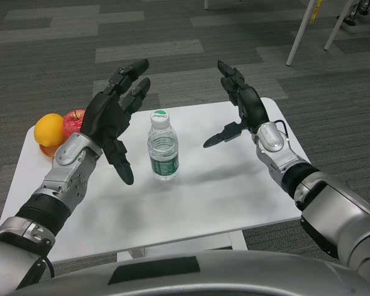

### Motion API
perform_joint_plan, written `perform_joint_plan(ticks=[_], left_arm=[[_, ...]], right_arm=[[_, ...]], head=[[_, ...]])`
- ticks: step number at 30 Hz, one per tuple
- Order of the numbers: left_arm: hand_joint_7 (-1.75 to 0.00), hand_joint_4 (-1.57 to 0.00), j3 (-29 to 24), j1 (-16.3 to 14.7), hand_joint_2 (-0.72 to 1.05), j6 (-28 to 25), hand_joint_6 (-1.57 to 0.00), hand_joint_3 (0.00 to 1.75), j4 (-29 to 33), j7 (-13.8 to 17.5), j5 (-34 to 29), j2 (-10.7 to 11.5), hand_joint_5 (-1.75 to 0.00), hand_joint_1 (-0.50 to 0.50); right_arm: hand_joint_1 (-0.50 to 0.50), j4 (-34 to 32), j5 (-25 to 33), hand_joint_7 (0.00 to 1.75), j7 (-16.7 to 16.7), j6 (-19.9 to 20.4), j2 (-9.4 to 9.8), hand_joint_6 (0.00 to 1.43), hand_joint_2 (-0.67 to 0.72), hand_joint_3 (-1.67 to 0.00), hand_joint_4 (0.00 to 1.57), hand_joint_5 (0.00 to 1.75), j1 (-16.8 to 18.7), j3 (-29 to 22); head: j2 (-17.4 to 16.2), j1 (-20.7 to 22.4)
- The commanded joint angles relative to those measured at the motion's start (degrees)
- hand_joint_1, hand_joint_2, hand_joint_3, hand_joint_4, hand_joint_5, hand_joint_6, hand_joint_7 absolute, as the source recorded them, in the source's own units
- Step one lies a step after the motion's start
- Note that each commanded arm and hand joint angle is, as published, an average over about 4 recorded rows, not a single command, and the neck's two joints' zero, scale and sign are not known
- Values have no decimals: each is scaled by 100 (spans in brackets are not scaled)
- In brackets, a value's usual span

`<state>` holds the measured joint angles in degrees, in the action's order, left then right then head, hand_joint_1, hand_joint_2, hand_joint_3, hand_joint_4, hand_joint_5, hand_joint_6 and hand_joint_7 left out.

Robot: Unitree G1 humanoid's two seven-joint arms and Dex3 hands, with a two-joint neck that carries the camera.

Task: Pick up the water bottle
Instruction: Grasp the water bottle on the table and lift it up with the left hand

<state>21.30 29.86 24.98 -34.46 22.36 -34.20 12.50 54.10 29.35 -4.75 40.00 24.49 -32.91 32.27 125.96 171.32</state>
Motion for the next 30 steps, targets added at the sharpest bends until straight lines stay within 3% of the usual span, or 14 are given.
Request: perform_joint_plan(ticks=[1, 13, 22, 30], left_arm=[[-49, 0, 111, 161, -64, -129, 0, 9, -123, 58, -30, 3, 0, -41], [-49, 0, 418, 387, -64, -180, 0, 9, -855, 93, -49, -39, 0, -41], [-49, 0, 577, 503, -64, -184, 0, 9, -1336, 102, -8, -158, 0, -41], [-49, 0, 788, 683, -55, -169, 0, 9, -1977, 63, 1, -384, 0, -41]], right_arm=[[-38, -128, 23, 7, 31, 43, 16, 0, 3, -8, 0, 0, 61, -80], [-42, -1398, 9, 7, 97, 78, 99, 0, -3, -8, 0, 0, 789, -1414], [-40, -1767, -6, 7, 97, 94, 108, 0, -3, -8, 0, 0, 989, -2135], [-38, -1798, -17, 7, 97, 113, 64, 0, -3, -8, 0, 0, 1019, -2339]], head=[[-22, 14], [49, 59], [171, 163], [194, 194]])
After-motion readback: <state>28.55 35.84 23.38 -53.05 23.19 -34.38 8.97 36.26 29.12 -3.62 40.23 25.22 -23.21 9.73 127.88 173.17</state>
